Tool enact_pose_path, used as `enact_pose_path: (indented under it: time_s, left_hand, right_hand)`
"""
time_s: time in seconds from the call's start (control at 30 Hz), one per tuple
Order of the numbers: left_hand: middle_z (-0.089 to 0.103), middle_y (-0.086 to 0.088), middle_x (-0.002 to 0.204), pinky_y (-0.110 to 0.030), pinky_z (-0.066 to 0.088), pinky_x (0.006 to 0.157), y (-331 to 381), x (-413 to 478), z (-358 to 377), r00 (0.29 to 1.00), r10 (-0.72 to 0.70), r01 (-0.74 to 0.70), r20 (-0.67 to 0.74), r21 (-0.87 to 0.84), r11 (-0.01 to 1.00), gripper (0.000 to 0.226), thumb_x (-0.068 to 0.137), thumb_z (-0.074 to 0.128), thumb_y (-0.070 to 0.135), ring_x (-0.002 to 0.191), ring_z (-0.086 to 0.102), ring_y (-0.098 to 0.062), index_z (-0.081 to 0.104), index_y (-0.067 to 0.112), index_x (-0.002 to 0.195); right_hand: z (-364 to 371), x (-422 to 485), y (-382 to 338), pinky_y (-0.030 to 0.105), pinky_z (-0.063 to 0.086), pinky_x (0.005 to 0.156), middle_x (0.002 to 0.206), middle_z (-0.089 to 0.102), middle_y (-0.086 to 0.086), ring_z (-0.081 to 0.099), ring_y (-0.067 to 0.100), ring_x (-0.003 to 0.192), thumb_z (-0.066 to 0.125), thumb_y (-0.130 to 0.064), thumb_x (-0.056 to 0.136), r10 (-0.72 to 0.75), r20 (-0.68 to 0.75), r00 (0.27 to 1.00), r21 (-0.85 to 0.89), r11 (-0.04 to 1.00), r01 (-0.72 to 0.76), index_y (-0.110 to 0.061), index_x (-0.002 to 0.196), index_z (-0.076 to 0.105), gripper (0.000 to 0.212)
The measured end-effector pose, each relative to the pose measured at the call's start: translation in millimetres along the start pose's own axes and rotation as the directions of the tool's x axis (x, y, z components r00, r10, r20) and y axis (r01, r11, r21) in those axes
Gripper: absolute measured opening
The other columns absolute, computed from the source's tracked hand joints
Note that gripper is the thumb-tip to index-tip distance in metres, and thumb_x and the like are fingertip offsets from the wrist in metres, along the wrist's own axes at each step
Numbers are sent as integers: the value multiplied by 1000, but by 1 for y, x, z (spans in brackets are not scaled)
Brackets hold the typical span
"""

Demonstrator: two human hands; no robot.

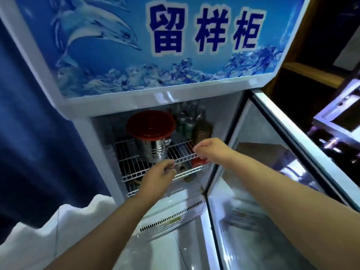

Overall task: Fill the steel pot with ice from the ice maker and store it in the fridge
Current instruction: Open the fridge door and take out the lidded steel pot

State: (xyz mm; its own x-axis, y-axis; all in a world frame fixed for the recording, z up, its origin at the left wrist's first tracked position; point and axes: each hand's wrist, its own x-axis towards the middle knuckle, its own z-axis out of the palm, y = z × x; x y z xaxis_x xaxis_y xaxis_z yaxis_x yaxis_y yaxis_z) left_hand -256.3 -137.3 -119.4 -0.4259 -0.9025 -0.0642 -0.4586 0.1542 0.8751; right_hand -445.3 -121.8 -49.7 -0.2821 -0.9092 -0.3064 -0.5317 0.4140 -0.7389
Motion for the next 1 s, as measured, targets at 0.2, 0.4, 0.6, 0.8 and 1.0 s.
enact_pose_path:
  time_s: [0.2,0.4,0.6,0.8,1.0]
  left_hand:
    - [55,8,89,-27,44,72,-42,70,-28,923,-274,183,-269,-319,930,21,93,56,24,88,55,-16,51,10,108]
    - [59,-8,129,-43,42,101,-78,148,-34,846,-421,157,-328,-601,783,100,52,73,68,115,57,-26,50,12,131]
    - [63,-2,114,-29,46,72,-81,174,-36,890,-430,126,-152,-823,553,40,92,50,44,92,61,-13,52,22,125]
    - [65,-7,118,-34,49,76,-87,192,-41,847,-507,149,-156,-847,510,47,87,57,42,100,62,-25,54,19,129]
    - [66,3,97,-28,42,64,-82,187,-38,868,-480,166,-131,-833,528,33,91,54,37,89,61,-15,55,21,120]
  right_hand:
    - [60,92,13,28,33,52,68,43,9,39,18,58,49,-11,94,157,-15,988,286,947,-146,5,80,56,22]
    - [93,170,19,21,41,66,95,55,3,45,7,68,39,-32,101,211,-87,974,590,799,-120,-10,117,57,33]
    - [113,205,6,42,34,104,140,50,6,48,25,126,46,-50,93,172,-33,985,822,564,-71,-18,134,50,52]
    - [120,218,10,44,37,89,141,47,2,47,25,123,36,-57,94,119,51,992,819,563,-110,-28,141,39,55]
    - [114,209,9,46,38,92,143,45,4,47,24,120,40,-46,97,163,62,985,823,550,-143,-25,143,37,50]
